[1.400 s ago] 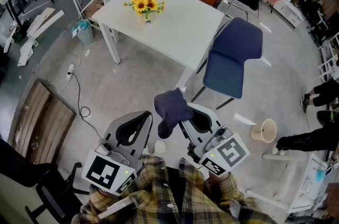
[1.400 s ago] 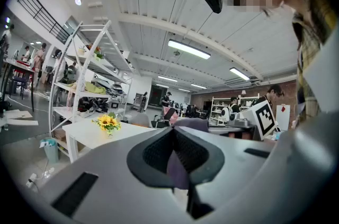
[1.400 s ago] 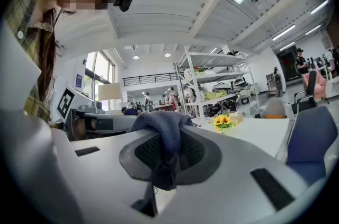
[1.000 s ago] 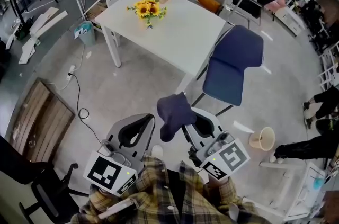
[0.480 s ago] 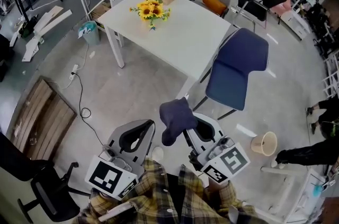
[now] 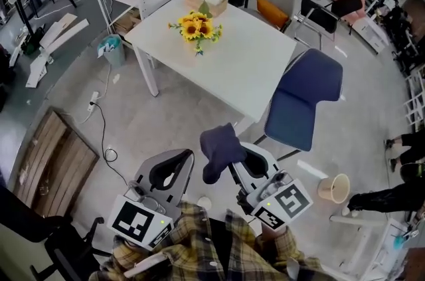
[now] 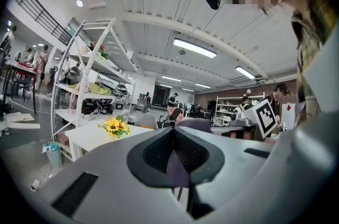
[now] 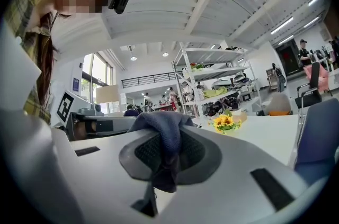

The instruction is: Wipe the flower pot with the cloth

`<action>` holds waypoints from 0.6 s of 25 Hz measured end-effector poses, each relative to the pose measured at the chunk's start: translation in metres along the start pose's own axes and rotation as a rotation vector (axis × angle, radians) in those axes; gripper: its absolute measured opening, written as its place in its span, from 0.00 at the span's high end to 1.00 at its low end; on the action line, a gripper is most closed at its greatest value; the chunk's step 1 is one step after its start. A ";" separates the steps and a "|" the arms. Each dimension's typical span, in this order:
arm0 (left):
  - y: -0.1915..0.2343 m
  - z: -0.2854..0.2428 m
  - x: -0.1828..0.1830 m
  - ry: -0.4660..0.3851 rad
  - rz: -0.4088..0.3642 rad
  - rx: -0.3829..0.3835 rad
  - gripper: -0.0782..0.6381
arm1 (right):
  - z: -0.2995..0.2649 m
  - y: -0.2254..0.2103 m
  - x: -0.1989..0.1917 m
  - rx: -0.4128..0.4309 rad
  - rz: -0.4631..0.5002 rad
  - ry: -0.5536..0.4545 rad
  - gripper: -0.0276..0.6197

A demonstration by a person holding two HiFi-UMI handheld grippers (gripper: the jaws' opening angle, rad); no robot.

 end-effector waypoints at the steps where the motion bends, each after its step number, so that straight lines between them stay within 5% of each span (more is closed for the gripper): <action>1: 0.011 -0.002 0.002 0.000 -0.003 -0.002 0.88 | -0.011 -0.001 0.002 -0.003 0.001 -0.002 0.91; 15: 0.169 -0.027 0.012 0.001 -0.016 -0.079 0.88 | -0.150 -0.015 0.013 -0.121 0.004 -0.036 0.92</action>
Point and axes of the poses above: the fingertips, and each gripper's own axes: z backward along the fingers, y to its left, x out of its top, the point moved 9 cm from there along z, backward along the fingers, and after that the axes turned 6 degrees about -z, right-handed, at the moved point
